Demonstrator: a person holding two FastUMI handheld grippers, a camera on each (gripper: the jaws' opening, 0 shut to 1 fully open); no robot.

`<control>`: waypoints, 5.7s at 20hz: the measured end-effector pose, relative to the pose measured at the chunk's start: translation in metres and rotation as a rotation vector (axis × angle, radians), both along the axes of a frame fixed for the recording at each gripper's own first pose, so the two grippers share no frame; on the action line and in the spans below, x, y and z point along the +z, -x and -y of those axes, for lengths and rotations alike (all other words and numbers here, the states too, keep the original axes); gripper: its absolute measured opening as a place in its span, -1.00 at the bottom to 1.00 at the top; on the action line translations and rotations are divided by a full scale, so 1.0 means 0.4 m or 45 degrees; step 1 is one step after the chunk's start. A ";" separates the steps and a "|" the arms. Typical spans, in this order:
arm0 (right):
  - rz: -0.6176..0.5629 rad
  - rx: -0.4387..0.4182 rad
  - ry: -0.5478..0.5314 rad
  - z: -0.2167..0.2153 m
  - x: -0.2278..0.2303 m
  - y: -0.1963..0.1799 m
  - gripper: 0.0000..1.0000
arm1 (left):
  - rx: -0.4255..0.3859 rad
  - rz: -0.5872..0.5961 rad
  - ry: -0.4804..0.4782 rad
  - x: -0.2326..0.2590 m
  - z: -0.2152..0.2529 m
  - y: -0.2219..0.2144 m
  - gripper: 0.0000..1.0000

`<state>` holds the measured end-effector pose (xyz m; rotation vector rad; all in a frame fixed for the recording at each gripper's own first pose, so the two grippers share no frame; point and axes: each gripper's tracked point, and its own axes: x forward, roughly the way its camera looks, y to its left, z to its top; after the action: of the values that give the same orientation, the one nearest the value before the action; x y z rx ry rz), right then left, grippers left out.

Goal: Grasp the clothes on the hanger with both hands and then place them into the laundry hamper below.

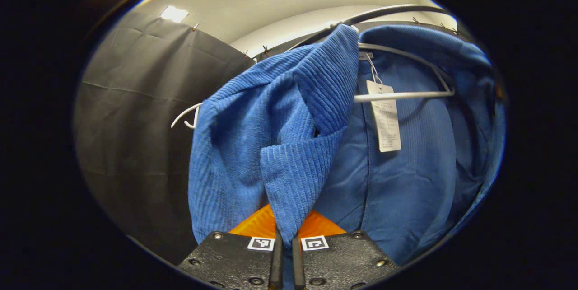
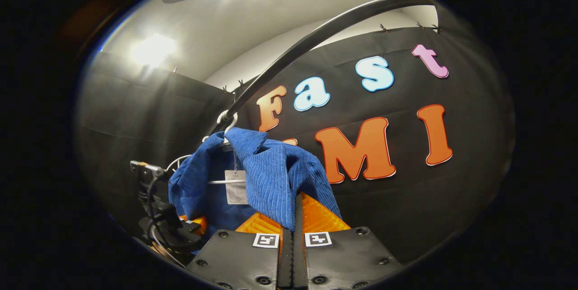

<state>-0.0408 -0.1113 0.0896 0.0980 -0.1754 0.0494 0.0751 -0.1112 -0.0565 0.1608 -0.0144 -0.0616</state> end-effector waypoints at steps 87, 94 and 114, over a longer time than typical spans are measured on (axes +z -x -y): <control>-1.545 -0.022 -0.367 -0.196 -1.246 0.118 -0.84 | -0.491 -1.497 -0.050 -0.891 0.154 0.449 -0.80; -1.563 -0.068 -0.323 -0.175 -1.252 0.118 -0.74 | -0.442 -1.435 -0.058 -0.874 0.131 0.433 -0.10; -1.206 -0.003 -0.091 -0.136 -1.116 0.052 0.97 | -0.180 -1.063 0.074 -0.535 0.066 0.346 0.95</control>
<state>-0.0614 -0.0568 -0.3567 0.1822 0.7692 -0.0094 -0.0631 -0.1374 -0.2703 0.0662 0.8055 -0.2657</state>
